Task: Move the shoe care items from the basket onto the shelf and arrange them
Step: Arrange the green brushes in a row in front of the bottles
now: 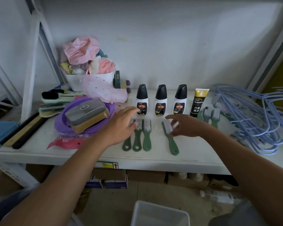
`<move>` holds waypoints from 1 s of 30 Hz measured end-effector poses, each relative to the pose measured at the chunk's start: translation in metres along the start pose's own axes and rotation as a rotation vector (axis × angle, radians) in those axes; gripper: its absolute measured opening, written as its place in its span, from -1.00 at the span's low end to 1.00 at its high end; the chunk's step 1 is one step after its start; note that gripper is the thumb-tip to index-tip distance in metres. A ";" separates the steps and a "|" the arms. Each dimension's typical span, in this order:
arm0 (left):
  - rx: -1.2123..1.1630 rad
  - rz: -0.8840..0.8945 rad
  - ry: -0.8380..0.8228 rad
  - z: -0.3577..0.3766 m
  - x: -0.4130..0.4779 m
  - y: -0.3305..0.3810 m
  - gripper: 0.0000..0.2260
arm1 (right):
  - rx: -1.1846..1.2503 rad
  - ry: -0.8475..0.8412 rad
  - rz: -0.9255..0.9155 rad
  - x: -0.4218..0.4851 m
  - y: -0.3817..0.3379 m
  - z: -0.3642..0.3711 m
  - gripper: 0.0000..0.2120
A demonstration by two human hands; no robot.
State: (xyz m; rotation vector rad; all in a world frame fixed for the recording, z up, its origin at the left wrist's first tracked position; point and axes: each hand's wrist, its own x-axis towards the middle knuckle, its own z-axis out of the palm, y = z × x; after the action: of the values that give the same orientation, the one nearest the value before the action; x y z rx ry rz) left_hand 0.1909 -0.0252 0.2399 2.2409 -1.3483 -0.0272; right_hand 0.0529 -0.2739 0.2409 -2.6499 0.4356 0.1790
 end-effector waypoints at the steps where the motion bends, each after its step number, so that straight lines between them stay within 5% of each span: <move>1: 0.022 0.012 -0.025 0.001 0.000 0.002 -0.51 | 0.001 0.003 -0.006 0.003 -0.002 0.002 -0.22; 30: 0.133 -0.041 0.017 -0.003 -0.004 -0.014 -0.55 | 0.024 0.068 -0.022 0.034 -0.028 0.018 -0.17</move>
State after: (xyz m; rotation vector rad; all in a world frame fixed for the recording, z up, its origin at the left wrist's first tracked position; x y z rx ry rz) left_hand 0.2014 -0.0152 0.2350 2.3735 -1.3299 0.0691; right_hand 0.0926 -0.2513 0.2291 -2.6417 0.4275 0.0770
